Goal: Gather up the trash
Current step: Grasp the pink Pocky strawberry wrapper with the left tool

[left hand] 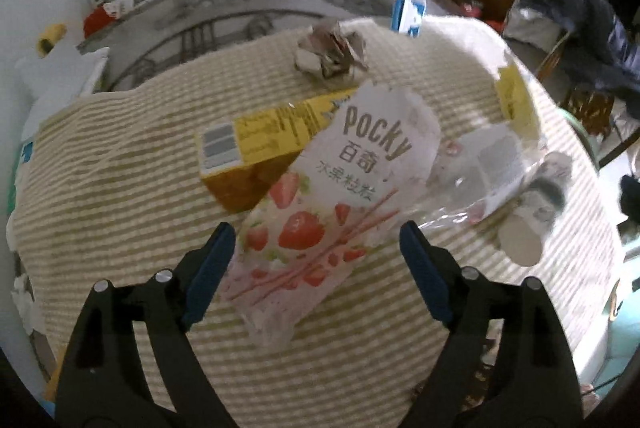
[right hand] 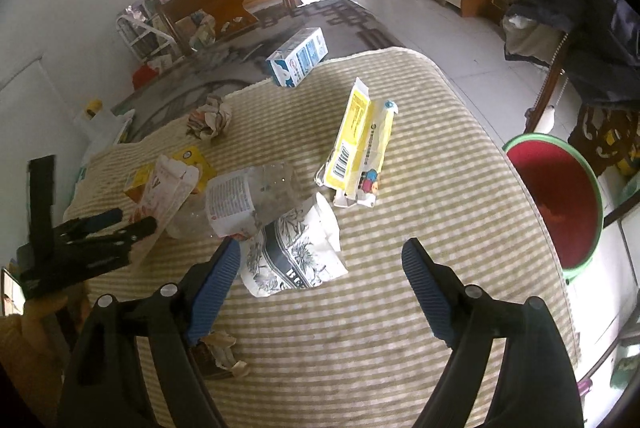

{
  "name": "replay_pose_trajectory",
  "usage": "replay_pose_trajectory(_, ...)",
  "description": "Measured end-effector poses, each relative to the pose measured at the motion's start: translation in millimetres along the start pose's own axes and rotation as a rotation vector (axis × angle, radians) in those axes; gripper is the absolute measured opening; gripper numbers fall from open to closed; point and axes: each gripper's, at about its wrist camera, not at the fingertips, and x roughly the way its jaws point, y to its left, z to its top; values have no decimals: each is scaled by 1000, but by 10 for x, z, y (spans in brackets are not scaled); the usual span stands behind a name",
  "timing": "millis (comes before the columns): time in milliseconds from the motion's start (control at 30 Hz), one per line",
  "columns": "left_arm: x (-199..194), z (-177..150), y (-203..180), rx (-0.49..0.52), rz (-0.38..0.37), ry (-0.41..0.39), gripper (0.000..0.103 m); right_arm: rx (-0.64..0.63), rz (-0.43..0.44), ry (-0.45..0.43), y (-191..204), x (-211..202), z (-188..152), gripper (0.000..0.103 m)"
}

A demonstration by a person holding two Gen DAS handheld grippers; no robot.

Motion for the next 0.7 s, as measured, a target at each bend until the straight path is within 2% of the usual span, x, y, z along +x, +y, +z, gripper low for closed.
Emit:
replay_pose_trajectory(133,101,36,-41,-18,7,-2,83,9,-9,9,-1,13,-30,81)
replay_pose_trajectory(167,106,42,-44,-30,5,-6,78,12,-11,14,-3,25,-32,81)
replay_pose_trajectory(200,103,48,-51,-43,12,-14,68,15,-13,21,-3,43,-26,81)
replay_pose_trajectory(333,28,45,-115,-31,28,-43,52,0,-10,35,62,96,-11,81)
replay_pose_trajectory(433,-66,13,-135,-7,16,-41,26,-12,2,51,131,159,-7,81)
replay_pose_trajectory(467,-90,-10,-111,-20,-1,-16,18,-10,6,56,140,177,-11,81)
replay_pose_trajectory(600,-229,-122,-9,-60,-16,9,10,13,18,71,160,248,-8,81)
replay_pose_trajectory(700,-311,-224,56,-77,-17,20,10,28,18,74,157,279,-2,81)
